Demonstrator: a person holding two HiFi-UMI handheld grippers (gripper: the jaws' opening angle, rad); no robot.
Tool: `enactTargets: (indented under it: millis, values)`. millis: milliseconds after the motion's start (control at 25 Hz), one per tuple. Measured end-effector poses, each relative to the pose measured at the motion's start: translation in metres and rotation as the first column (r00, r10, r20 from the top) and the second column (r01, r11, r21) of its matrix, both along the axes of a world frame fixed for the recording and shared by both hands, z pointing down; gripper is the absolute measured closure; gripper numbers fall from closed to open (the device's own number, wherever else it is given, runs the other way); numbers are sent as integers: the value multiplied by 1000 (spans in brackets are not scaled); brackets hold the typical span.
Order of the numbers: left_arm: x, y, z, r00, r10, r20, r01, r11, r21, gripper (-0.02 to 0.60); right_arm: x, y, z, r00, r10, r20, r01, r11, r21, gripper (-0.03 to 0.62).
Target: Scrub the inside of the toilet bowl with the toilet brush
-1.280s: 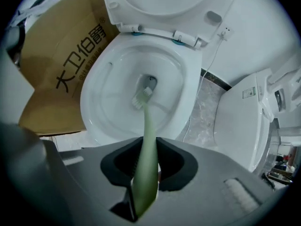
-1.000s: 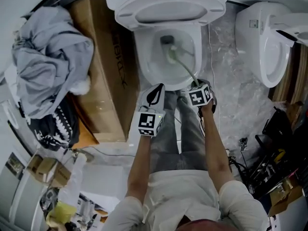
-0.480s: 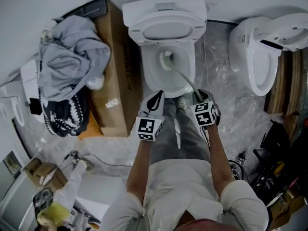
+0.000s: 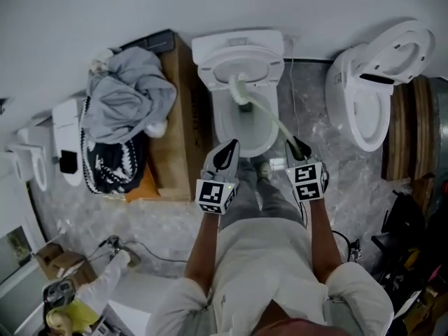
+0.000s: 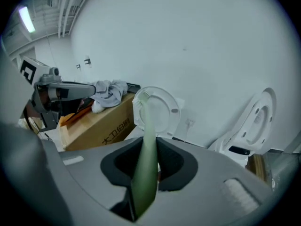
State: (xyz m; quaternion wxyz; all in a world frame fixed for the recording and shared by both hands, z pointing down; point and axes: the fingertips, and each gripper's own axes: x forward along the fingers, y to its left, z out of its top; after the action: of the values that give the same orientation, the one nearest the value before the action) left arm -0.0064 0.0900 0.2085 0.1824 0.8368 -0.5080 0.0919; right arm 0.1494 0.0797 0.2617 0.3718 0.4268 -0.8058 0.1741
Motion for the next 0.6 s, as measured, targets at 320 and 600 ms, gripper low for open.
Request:
enactTargets:
  millis: [320, 600]
  values:
    - [22, 3, -80, 1000, 29, 2, -29, 991, 130, 561, 11, -2, -108, 996, -48, 72, 32, 977, 210, 516]
    - [31, 16, -102, 999, 28, 18, -31, 985, 170, 561, 10, 7, -148, 990, -90, 109, 52, 949, 310, 516]
